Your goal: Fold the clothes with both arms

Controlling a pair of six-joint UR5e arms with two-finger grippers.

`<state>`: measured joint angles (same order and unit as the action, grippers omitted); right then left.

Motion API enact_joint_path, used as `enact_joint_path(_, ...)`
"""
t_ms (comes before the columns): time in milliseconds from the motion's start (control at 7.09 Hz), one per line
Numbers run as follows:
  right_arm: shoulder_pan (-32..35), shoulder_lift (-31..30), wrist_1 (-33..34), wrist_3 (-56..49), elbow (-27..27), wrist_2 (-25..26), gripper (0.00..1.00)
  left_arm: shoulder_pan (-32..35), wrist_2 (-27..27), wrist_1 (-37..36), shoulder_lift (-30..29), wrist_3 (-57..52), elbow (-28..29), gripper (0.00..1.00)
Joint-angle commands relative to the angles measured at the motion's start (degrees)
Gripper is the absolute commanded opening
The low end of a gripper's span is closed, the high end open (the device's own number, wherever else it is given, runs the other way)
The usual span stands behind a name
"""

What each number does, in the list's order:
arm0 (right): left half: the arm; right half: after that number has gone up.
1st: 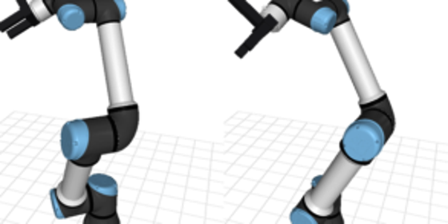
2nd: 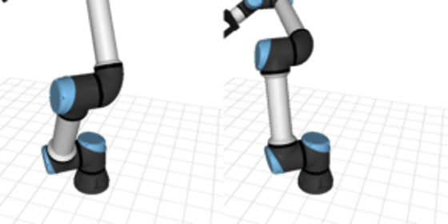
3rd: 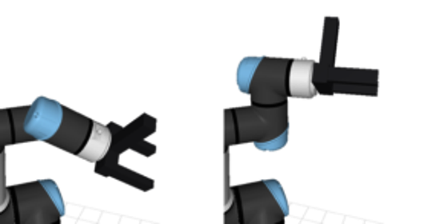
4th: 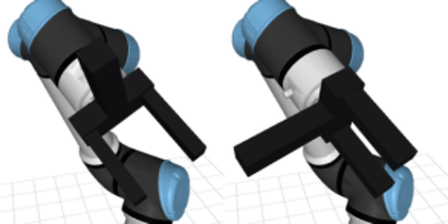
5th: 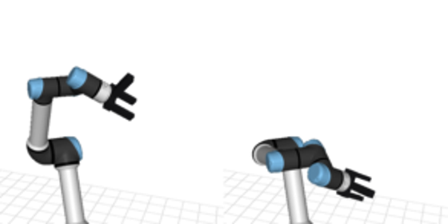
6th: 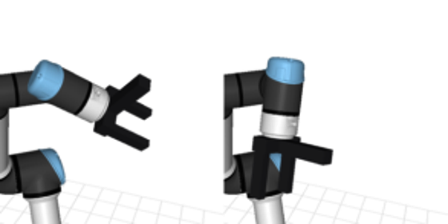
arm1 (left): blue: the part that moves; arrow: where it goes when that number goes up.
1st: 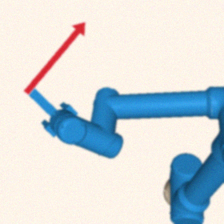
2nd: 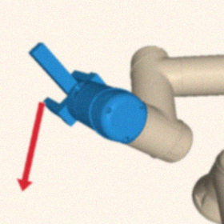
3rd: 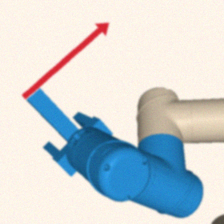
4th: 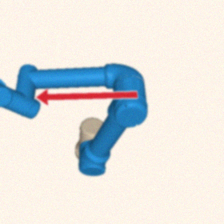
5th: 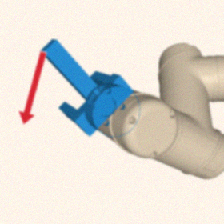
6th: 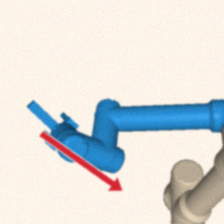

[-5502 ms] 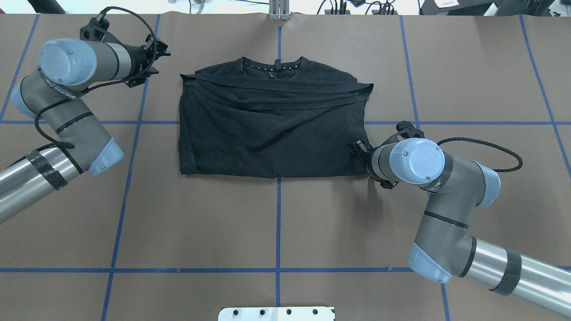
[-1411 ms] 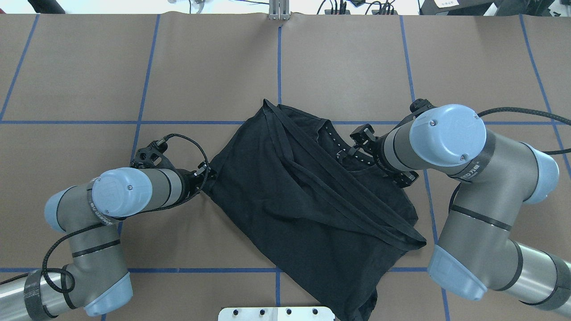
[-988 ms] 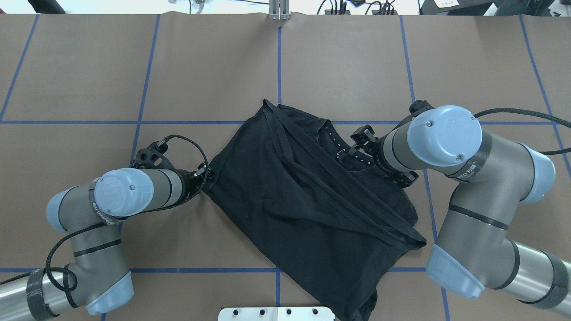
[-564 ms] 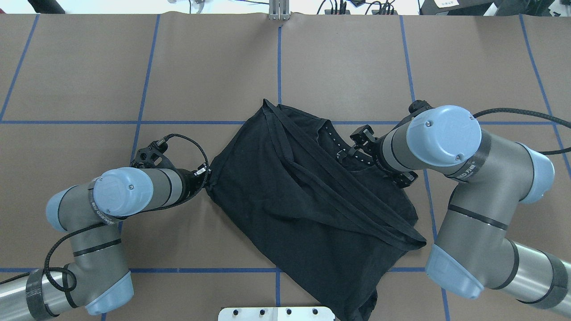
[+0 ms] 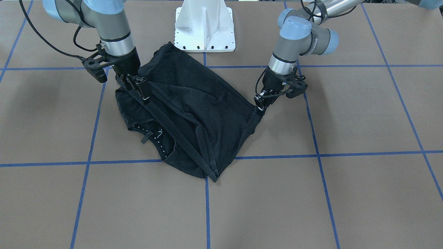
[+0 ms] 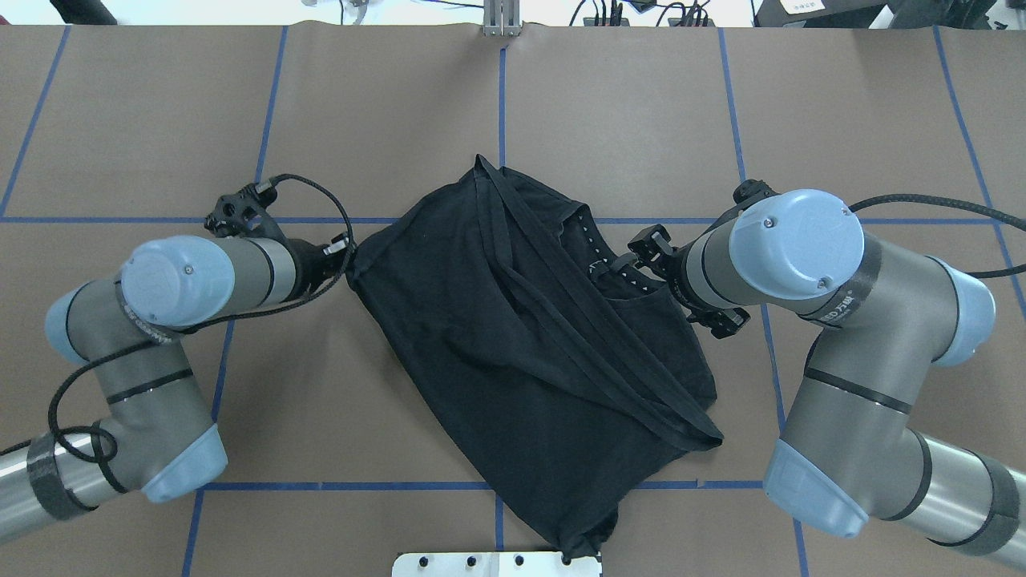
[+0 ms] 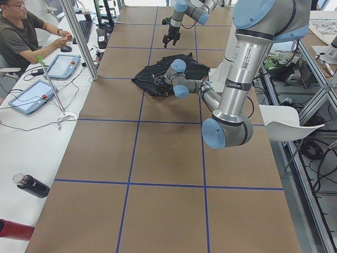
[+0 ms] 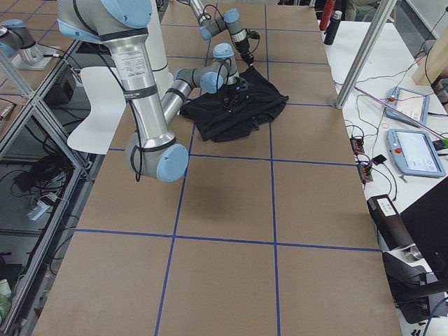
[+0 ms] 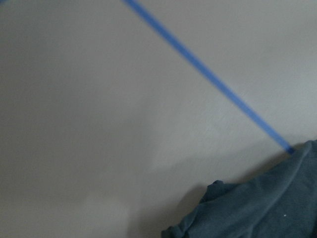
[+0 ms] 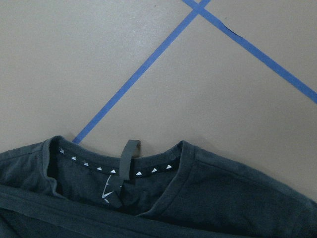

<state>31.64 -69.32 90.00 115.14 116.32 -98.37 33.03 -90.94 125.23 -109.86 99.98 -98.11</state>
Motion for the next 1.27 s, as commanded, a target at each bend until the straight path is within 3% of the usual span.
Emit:
enact_joint_path(0, 0.26, 0.06, 0.0, 0.0, 0.04, -0.07, 1.0, 5.88, -0.2, 17.23, -6.47, -7.14, 15.31, 0.0)
enact_joint_path(423, 0.53, 1.99, -0.44, 0.09, -0.04, 0.46, 1.0, 10.38, -0.38, 21.44, -22.62, -10.77, 35.72, 0.0)
enact_joint_path(564, 0.44, 2.35, -0.53, 0.18, -0.31, 0.55, 1.0, 10.91, -0.46, 23.37, -24.33, -10.94, 38.75, 0.0)
enact_joint_path(705, 0.26, 2.35, -2.97, -0.08, -1.18, 1.07, 1.0, 11.17, -0.55, 23.39, -24.43, -11.03, 38.87, 0.99)
enact_joint_path(847, -0.96, 2.7, -8.82, 0.09, -3.45, 4.29, 1.0, 13.44, -2.21, 23.04, -23.91, -15.04, 37.22, 1.0)
enact_joint_path(1129, -2.37, 8.82, -8.8, 0.0, -8.01, 3.99, 0.96, 14.34, -9.93, 22.95, -12.38, -16.74, 23.58, 1.0)
